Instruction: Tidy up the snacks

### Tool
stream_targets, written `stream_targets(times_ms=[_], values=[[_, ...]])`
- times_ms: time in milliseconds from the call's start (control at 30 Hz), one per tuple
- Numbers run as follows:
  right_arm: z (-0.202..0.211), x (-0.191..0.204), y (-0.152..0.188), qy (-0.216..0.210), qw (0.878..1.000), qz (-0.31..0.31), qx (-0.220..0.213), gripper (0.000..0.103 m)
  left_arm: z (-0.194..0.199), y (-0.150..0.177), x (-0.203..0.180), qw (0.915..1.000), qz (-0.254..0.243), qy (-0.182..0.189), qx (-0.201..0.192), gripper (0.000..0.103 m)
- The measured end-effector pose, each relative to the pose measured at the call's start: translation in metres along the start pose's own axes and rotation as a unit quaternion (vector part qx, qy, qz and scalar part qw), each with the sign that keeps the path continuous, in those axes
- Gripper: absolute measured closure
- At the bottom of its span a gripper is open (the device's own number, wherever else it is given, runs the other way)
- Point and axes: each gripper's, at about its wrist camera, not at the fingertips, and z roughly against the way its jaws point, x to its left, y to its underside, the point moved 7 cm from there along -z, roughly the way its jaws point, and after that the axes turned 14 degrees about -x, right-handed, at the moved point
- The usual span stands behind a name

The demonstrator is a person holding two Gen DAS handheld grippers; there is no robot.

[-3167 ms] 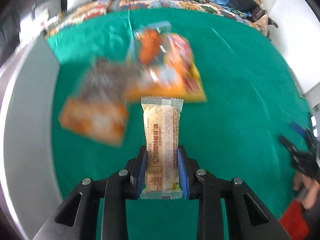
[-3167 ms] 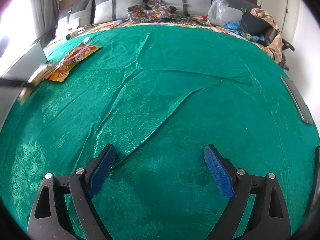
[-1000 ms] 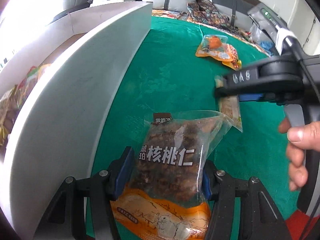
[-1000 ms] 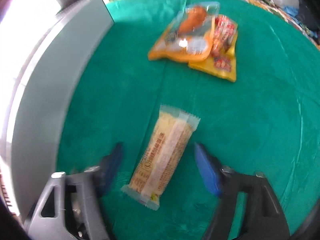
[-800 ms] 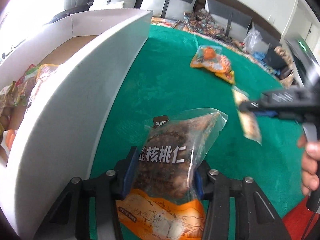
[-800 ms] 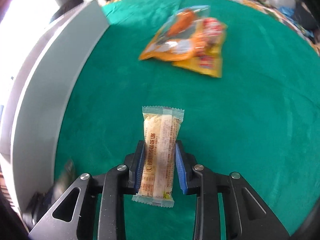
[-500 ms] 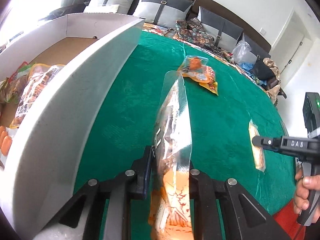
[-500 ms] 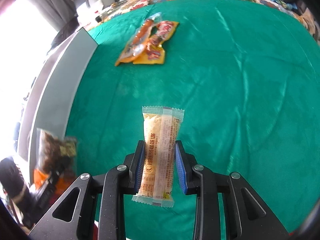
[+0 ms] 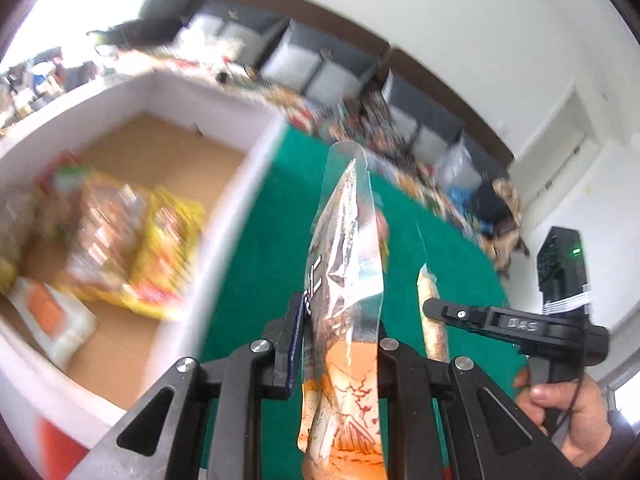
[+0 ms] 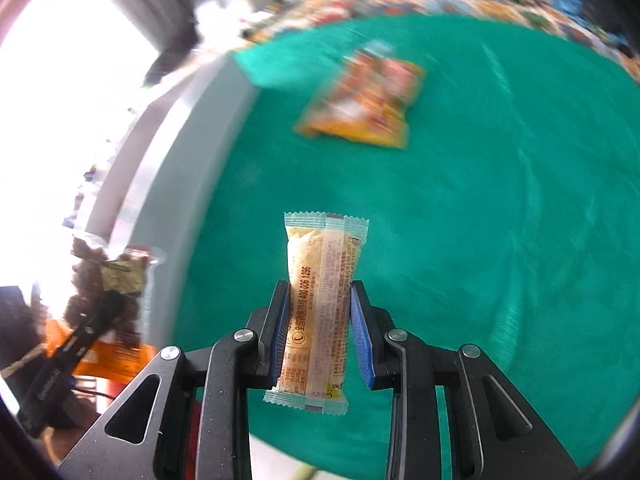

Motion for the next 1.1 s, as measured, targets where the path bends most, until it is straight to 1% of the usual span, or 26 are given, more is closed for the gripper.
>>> stream_targets(times_ms=[67, 100, 167, 200, 233, 267, 300, 333, 367, 400, 433, 467, 533, 567, 633, 700, 733, 767, 800, 833, 867, 933, 1000, 1067, 1100], values=[[0.004, 0.055, -0.023, -0.051, 0.998, 0.019, -0.014, 0.072, 0.013, -0.033, 0.026, 0.9994, -0.001, -0.029, -0.018, 0.084], [0.005, 0.087, -0.033, -0.08, 0.996, 0.032, -0.02, 0.072, 0.017, -0.043, 0.037, 0.9989, -0.003, -0.041, -0.022, 0.084], [0.005, 0.144, -0.044, -0.131, 0.99, 0.052, -0.021, 0.072, 0.031, -0.066, 0.072, 0.9951, -0.022, -0.091, -0.032, 0.084], [0.003, 0.176, -0.047, -0.16, 0.985, 0.06, -0.015, 0.072, 0.036, -0.073, 0.088, 0.9928, -0.031, -0.112, -0.027, 0.084], [-0.001, 0.2, -0.047, -0.181, 0.981, 0.065, -0.009, 0.072, 0.039, -0.077, 0.102, 0.9905, -0.038, -0.131, -0.022, 0.084], [-0.006, 0.221, -0.045, -0.196, 0.978, 0.07, -0.001, 0.072, 0.041, -0.08, 0.118, 0.9868, -0.045, -0.155, -0.021, 0.076], [-0.012, 0.238, -0.041, -0.208, 0.975, 0.073, 0.007, 0.07, 0.043, -0.083, 0.134, 0.9825, -0.049, -0.179, -0.016, 0.049], [-0.02, 0.257, -0.035, -0.224, 0.972, 0.074, 0.018, 0.068, 0.044, -0.083, 0.146, 0.9792, -0.049, -0.197, -0.011, 0.03], [-0.028, 0.27, -0.028, -0.232, 0.969, 0.078, 0.028, 0.062, 0.046, -0.082, 0.158, 0.9748, -0.049, -0.217, -0.012, 0.006], [-0.035, 0.278, -0.02, -0.239, 0.967, 0.083, 0.042, 0.042, 0.048, -0.081, 0.164, 0.9726, -0.049, -0.227, -0.018, 0.003], [-0.043, 0.283, -0.012, -0.241, 0.965, 0.085, 0.059, 0.035, 0.052, -0.08, 0.169, 0.9707, -0.049, -0.234, -0.025, 0.003], [-0.048, 0.282, -0.005, -0.24, 0.965, 0.08, 0.068, 0.034, 0.056, -0.079, 0.172, 0.9704, -0.045, -0.236, -0.029, 0.003], [-0.049, 0.265, 0.001, -0.232, 0.968, 0.074, 0.062, 0.034, 0.06, -0.071, 0.171, 0.9712, -0.032, -0.233, -0.039, 0.003], [-0.05, 0.251, 0.001, -0.217, 0.972, 0.077, 0.052, 0.034, 0.058, -0.068, 0.169, 0.9718, -0.027, -0.231, -0.042, 0.003], [-0.055, 0.213, -0.01, -0.173, 0.981, 0.09, 0.021, 0.034, 0.061, -0.057, 0.154, 0.9761, -0.02, -0.213, -0.041, 0.003], [-0.056, 0.154, -0.018, -0.105, 0.988, 0.107, -0.02, 0.029, 0.051, -0.051, 0.121, 0.9817, -0.031, -0.185, -0.036, 0.003], [-0.059, 0.122, -0.025, -0.068, 0.99, 0.116, -0.036, 0.029, 0.046, -0.046, 0.101, 0.9848, -0.041, -0.165, -0.034, 0.003], [-0.061, 0.089, -0.022, -0.029, 0.991, 0.125, -0.047, 0.029, 0.041, -0.042, 0.078, 0.9875, -0.051, -0.146, -0.029, 0.003], [-0.061, 0.047, -0.02, 0.021, 0.989, 0.136, -0.054, 0.029, 0.036, -0.038, 0.06, 0.9896, -0.061, -0.128, -0.024, 0.003], [-0.058, 0.01, -0.016, 0.061, 0.986, 0.142, -0.057, 0.029, 0.03, -0.033, 0.04, 0.9913, -0.071, -0.109, -0.018, 0.003], [-0.055, -0.023, -0.011, 0.095, 0.983, 0.145, -0.059, 0.029, 0.021, -0.023, 0.011, 0.993, -0.087, -0.081, -0.007, 0.003], [-0.041, -0.089, -0.001, 0.15, 0.976, 0.142, -0.064, 0.029, 0.003, -0.006, -0.034, 0.9935, -0.107, -0.036, 0.015, 0.001], [-0.029, -0.13, 0.007, 0.185, 0.971, 0.136, -0.069, 0.029, -0.019, 0.016, -0.071, 0.9919, -0.12, 0.001, 0.043, 0.0], [-0.02, -0.167, 0.012, 0.214, 0.965, 0.128, -0.077, 0.029, -0.048, 0.043, -0.098, 0.9885, -0.131, 0.017, 0.073, 0.0], [-0.019, -0.176, 0.013, 0.221, 0.964, 0.125, -0.079, 0.029, -0.063, 0.058, -0.106, 0.9863, -0.14, 0.016, 0.086, 0.0]])
